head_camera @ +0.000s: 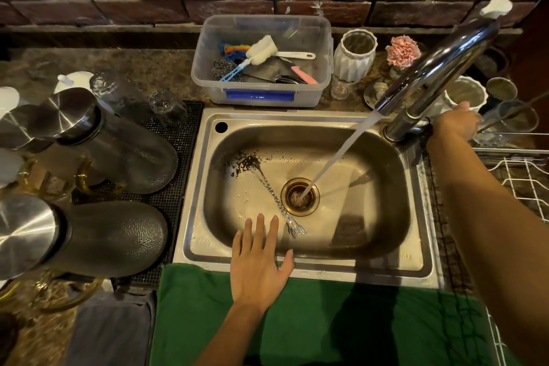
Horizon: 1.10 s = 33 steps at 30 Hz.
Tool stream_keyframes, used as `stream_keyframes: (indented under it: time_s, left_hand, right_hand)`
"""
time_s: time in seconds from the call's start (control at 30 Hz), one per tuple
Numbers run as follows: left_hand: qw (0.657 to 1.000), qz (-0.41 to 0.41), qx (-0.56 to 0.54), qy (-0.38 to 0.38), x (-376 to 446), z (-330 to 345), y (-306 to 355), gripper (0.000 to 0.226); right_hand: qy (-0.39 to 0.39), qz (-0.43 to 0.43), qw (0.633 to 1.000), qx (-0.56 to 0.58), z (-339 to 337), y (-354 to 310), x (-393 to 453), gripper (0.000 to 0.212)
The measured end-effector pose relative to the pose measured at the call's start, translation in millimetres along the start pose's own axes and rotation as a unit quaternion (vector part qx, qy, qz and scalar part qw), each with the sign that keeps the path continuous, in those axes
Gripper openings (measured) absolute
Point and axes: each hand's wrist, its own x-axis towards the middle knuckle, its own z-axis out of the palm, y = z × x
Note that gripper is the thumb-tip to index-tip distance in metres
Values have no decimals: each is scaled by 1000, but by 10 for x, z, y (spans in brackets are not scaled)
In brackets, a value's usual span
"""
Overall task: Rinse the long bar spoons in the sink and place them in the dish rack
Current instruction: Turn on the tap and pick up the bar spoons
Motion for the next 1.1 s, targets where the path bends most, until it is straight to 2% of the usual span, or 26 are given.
stream_keyframes:
  time_s: [0.13, 0.2, 0.23, 0.3, 0.4, 0.5, 0.6, 0.83, 1.0, 1.1]
  left_hand:
    - [998, -35, -47, -11, 97, -125, 33, 69]
    - [987, -81, -141, -5, 286, -218, 46, 60]
    - [973, -109, -204, 3, 416, -241, 38, 55]
    - [932, -172, -320, 0, 738, -246, -4, 47]
    - [883, -253, -395, -34, 1193, -127, -94, 34]
    - [857, -307, -412, -41, 1463, 42, -144, 17]
    - [855, -334, -394, -49, 1635, 182, -154, 8]
    - [860, -356, -358, -80, 1780, 483, -76, 36]
    - [869, -345, -345, -85, 1746, 501, -25, 34]
    - [863, -347, -359, -73, 1723, 501, -38, 24]
  right_hand:
    - [6, 13, 999, 49, 17, 118, 92, 50]
    - [1, 4, 997, 71, -32, 149, -137, 29]
    - [-6, -10, 997, 75, -59, 204, -272, 20]
    - [-34, -44, 997, 60, -116, 380, -487, 22]
    - [-96, -35, 994, 43, -218, 643, -804, 15]
    - [-146, 5, 988, 49, -321, 901, -1107, 17]
    - [-182, 32, 982, 31, -379, 1153, -1260, 26]
    - [-202, 64, 977, 7, -438, 1366, -1412, 25]
    - [-203, 86, 975, 12, -394, 1446, -1459, 27]
    - [-206, 89, 974, 23, -381, 1446, -1480, 27]
